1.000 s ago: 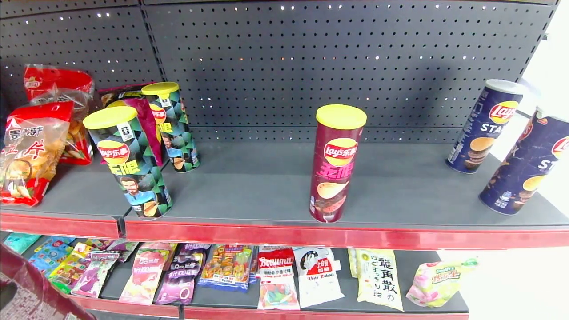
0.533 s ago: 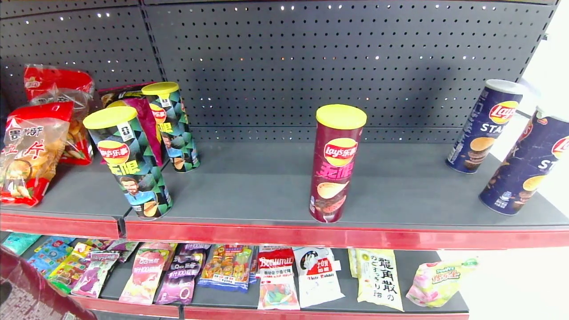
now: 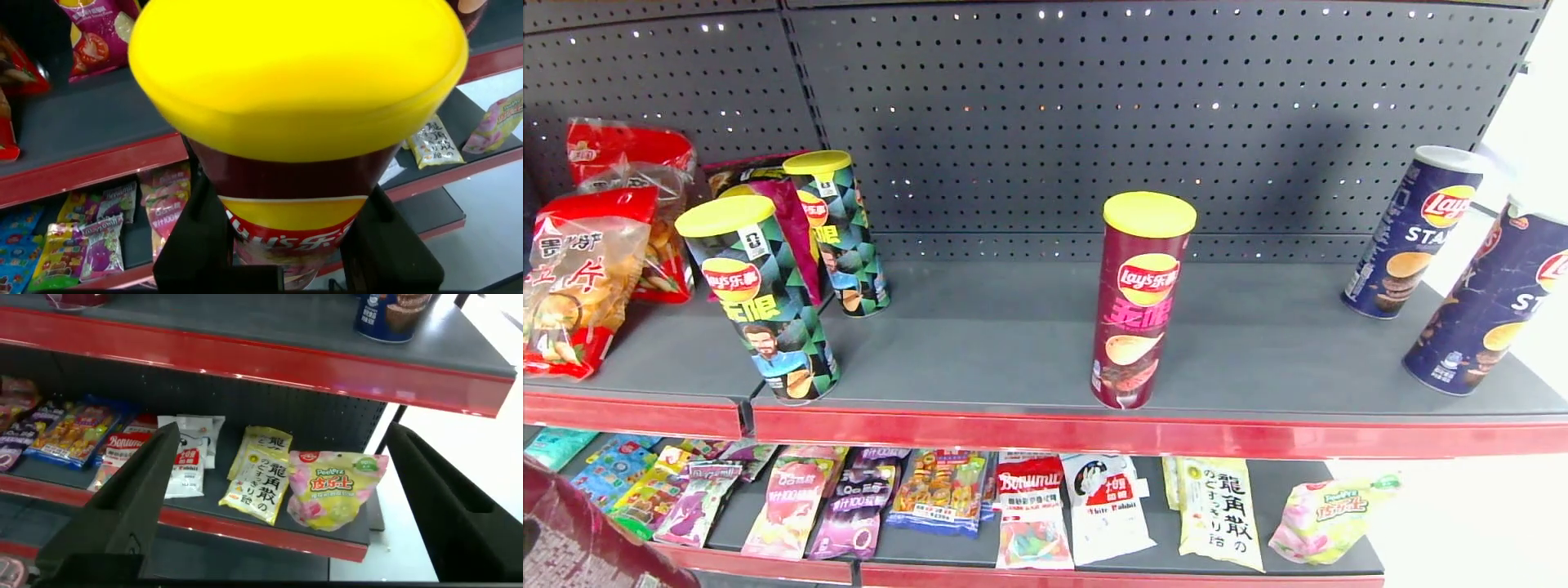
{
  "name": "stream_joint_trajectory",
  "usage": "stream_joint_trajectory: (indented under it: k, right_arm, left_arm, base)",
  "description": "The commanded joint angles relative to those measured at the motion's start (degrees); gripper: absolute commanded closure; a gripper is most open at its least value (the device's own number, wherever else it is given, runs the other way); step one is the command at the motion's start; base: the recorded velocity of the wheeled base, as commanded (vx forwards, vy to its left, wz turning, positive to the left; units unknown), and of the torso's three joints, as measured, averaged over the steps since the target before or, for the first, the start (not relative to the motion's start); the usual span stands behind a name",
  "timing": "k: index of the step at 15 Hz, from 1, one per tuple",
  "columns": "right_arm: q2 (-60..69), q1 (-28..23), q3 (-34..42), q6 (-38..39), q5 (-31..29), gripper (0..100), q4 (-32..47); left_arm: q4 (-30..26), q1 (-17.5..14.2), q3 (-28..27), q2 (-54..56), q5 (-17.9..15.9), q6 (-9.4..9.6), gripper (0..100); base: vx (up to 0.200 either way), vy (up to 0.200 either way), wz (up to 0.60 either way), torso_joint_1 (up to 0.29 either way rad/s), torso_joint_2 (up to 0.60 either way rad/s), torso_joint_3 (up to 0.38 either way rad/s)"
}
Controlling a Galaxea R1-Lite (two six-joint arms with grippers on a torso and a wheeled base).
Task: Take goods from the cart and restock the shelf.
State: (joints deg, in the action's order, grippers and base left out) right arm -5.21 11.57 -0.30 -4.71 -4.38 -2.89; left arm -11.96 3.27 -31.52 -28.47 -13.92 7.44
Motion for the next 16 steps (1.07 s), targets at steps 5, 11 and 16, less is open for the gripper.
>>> stream_joint_trajectory:
  k: [5,11,16]
  right_arm:
    - [-0.3,0.0,0.0,0.1,0.3,0,-0.2]
    - [-0.3,0.0,0.2,2.5,0.3,0,-0.1]
    - [-2.8,-8.5,0.1,4.8,-0.5,0,0.2]
  left_arm:
    - [0.0,0.0,0.0,0.2,0.3,-1.02,100]
    - [0.0,-0.1,-0.1,0.1,0.4,-1.02,100]
    - [0.0,0.0,0.1,-0.5,0.0,-1.02,100]
  base:
    - [0.0,0.0,-0.48,0.002,0.0,0.002]
    - [0.0,0.0,-0.2,0.002,0.0,-0.001]
    - [0.0,0.0,0.0,0.0,0.0,0.0]
